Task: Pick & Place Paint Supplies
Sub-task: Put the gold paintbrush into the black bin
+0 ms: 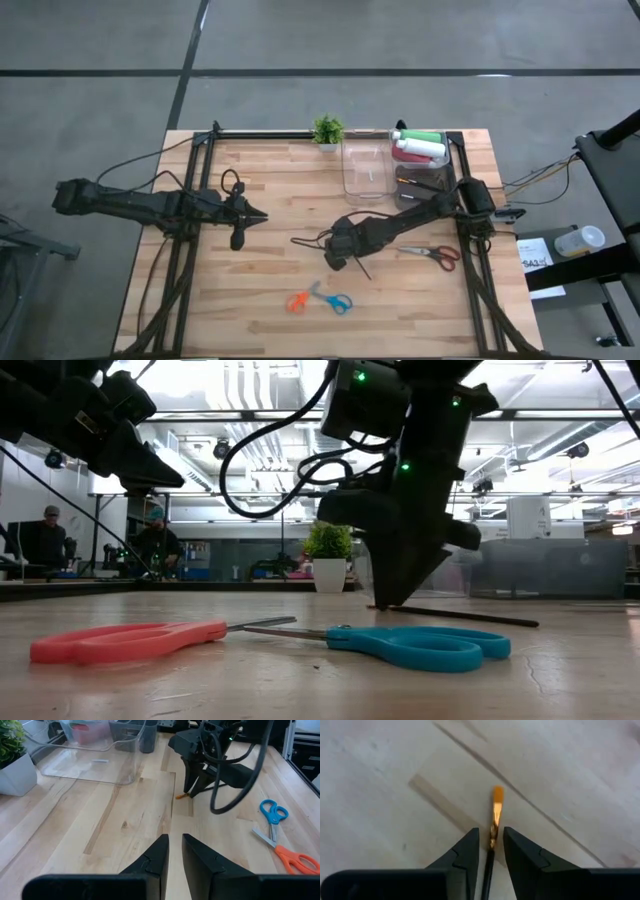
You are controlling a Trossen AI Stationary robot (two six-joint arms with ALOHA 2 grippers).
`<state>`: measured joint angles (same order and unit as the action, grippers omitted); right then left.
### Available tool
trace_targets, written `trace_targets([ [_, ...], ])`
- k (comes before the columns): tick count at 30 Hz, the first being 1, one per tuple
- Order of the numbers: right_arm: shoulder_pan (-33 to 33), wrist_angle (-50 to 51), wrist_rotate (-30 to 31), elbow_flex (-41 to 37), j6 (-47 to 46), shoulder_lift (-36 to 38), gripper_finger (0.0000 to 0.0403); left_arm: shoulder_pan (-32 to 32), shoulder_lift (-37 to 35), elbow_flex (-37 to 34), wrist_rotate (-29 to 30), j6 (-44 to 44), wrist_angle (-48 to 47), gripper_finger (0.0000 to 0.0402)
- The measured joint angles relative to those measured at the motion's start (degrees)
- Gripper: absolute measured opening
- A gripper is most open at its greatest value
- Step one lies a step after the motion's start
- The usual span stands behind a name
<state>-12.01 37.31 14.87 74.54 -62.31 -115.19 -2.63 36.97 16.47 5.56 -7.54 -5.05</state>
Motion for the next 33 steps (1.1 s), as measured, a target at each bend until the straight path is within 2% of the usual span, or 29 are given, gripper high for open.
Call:
trace_targets([
  [24, -1.0, -0.4, 0.3, -0.7, 0.0, -0.1, 0.0083, 0.0, 0.0, 0.0, 0.0, 0.0, 0.0, 0.0062],
  [33, -1.0, -0.4, 0.3, -0.7, 0.0, -0.1, 0.0014, 0.0, 0.0, 0.0, 0.0, 0.0, 0.0, 0.0062],
])
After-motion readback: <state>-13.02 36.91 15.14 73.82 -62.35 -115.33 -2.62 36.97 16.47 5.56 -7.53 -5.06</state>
